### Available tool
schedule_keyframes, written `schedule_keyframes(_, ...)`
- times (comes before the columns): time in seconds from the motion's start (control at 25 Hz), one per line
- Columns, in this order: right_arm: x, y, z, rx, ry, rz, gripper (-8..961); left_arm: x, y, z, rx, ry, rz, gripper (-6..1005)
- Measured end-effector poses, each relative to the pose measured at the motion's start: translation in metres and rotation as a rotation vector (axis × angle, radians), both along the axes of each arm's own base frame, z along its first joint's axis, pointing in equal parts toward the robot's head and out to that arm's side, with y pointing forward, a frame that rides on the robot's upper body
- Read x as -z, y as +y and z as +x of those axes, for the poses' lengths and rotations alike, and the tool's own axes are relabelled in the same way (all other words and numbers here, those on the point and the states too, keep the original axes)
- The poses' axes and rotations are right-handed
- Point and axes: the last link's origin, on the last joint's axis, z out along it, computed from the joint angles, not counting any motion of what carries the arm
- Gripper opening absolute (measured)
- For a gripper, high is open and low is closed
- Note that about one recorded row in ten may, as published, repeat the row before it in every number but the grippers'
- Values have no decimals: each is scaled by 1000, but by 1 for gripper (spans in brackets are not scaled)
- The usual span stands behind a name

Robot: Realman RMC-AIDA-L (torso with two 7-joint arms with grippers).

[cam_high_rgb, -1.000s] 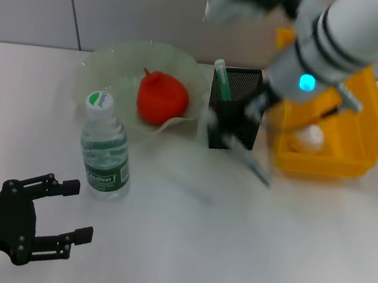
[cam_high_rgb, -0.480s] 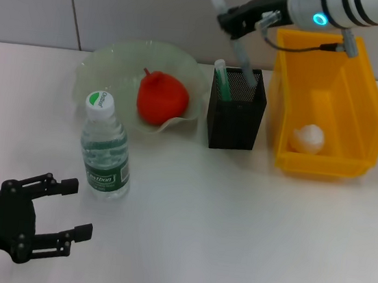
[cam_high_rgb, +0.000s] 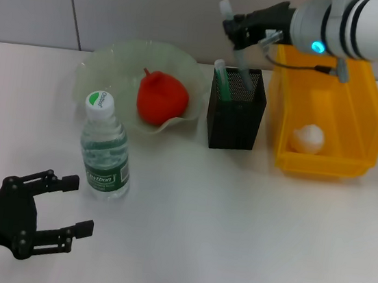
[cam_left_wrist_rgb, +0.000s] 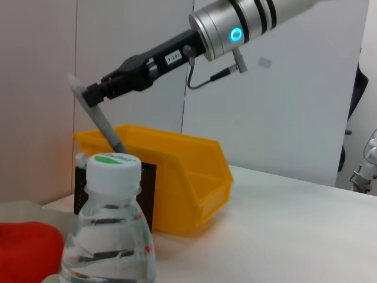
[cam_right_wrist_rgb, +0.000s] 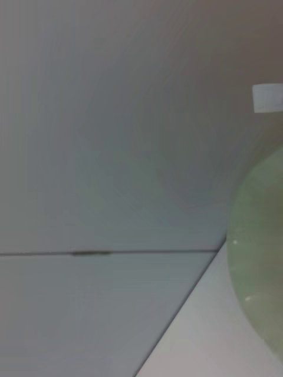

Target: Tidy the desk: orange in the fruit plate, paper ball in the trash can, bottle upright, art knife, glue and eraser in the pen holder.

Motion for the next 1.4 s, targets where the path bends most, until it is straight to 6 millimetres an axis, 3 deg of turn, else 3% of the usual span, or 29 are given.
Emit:
schedule_keyframes(0.28, 22, -8, 16, -17, -17, 8, 132, 0, 1, 0, 1, 4, 0, 812)
schedule_keyframes(0.8, 29, -14, 25, -3, -14, -6, 160, 0, 0, 0, -2, 4, 0, 813)
schedule_keyframes(1.0, 19, -20, 23, -13, 14, 11, 376, 0, 0, 0, -2, -1, -2, 812)
schedule_keyframes(1.24, -4, -46, 11, -64, 89, -31, 515, -2, -2, 2, -14, -23, -37, 812)
schedule_keyframes(1.4, -14, -67, 17, -110, 101, -153, 515, -6, -4, 4, -16, -42, -71, 812)
